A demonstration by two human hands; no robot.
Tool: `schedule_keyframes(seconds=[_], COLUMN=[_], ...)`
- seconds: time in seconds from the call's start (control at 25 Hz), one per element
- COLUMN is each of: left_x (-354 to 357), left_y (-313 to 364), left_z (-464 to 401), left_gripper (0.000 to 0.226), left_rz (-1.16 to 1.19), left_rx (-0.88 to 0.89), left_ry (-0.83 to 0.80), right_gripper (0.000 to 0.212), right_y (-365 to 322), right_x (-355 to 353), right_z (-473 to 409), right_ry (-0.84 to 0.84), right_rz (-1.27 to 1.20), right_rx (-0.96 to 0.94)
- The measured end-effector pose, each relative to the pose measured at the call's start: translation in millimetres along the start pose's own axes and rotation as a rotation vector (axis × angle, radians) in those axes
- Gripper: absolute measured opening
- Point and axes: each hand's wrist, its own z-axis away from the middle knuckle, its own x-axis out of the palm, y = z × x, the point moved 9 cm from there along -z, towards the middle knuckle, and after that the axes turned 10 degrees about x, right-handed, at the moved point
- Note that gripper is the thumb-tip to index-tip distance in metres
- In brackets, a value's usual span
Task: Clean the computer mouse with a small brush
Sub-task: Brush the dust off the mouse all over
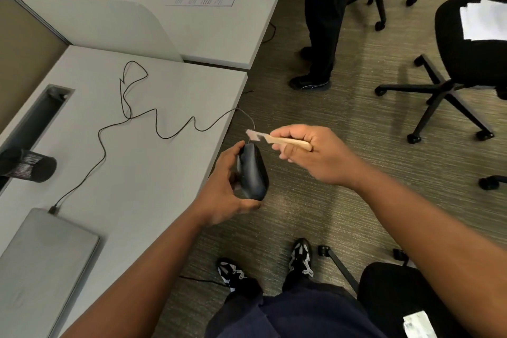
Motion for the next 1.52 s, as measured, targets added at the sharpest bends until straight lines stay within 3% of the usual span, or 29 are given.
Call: schedule_keyframes(seconds=[0.12,0.52,0.76,1.0,1.12,1.24,1.4,1.52], left_x=[1.9,-5.5,-5.5,-5.5,-8.9,-11.9,-12.6,-11.9], left_y=[-2.2,-16.3,-12.5,-10.1,-7.1,-2.0,-2.7,-3.7], left_z=[-1.1,-0.3,-0.2,2.4,5.9,6.6,8.0,10.2], left_gripper=[0.134,0.132,0.13,0.13,0.131,0.132,0.133,0.132], left_rz=[0.048,0.097,0.121,0.07,0.036,0.007,-0.002,-0.003], left_rx=[-0.008,-0.052,-0.061,-0.068,-0.069,-0.065,-0.073,-0.073], left_ry=[-0.008,0.004,0.004,0.01,0.043,0.067,0.093,0.102], right_gripper=[0.027,0.017,0.011,0.014,0.02,0.019,0.02,0.023], right_y=[-0.4,-10.3,-14.3,-0.5,-0.8,-5.8,-3.5,3.8], right_x=[4.6,1.5,-11.0,4.6,-4.5,-8.1,15.0,9.8], right_z=[3.6,19.5,9.7,16.5,16.8,16.9,21.0,19.3], right_ry=[-0.063,-0.415,-0.124,-0.272,-0.198,-0.109,-0.239,-0.23], right_rz=[0.2,0.175,-0.109,-0.01,-0.018,-0.208,-0.141,-0.114], right_rx=[-0.016,0.03,-0.023,0.071,0.032,-0.02,-0.022,0.015])
